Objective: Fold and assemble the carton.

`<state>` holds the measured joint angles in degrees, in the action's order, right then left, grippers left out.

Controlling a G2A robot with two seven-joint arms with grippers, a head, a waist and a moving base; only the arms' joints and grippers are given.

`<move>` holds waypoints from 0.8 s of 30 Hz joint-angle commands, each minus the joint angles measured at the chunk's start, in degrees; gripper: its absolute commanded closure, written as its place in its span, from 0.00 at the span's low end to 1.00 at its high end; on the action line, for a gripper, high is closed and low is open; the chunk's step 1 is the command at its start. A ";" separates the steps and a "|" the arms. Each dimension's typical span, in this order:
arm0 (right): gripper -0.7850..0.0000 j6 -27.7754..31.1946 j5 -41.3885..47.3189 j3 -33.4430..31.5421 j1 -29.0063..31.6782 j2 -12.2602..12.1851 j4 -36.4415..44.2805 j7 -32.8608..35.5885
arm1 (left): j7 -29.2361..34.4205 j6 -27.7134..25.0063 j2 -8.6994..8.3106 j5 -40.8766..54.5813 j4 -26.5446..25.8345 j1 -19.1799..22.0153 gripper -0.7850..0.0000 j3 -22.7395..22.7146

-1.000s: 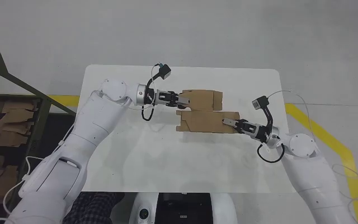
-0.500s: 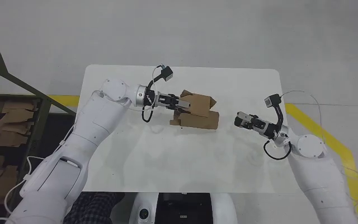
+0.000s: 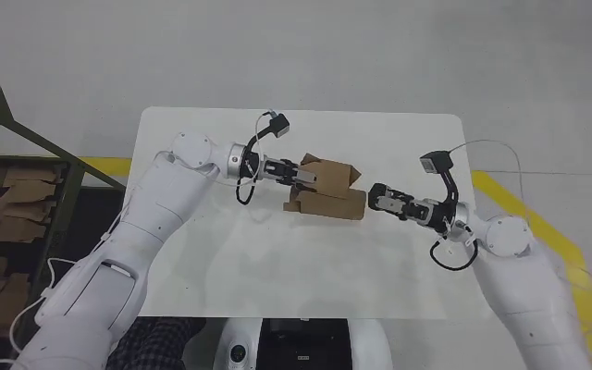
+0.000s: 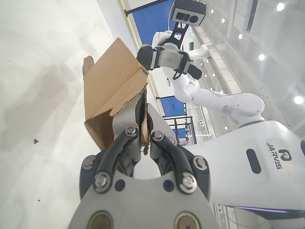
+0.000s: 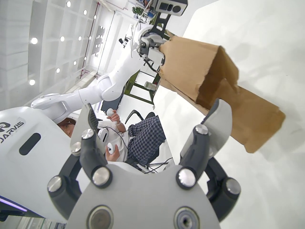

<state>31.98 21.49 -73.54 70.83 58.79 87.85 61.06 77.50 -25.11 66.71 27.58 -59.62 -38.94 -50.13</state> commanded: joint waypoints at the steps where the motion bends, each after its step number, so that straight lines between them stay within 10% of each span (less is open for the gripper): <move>1: 0.18 -0.18 -0.38 1.41 -1.08 0.27 -0.59 -0.59 | 0.26 -0.06 0.07 0.07 -0.03 0.07 1.00 0.05; 24: 0.25 -2.68 3.12 8.84 -8.81 2.13 -9.22 0.48 | 0.80 -0.87 -0.47 0.41 -2.34 -2.72 1.00 -1.39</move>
<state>29.27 24.00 -64.99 62.24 60.84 78.83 61.25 78.35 -25.93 66.28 27.99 -61.91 -41.56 -51.45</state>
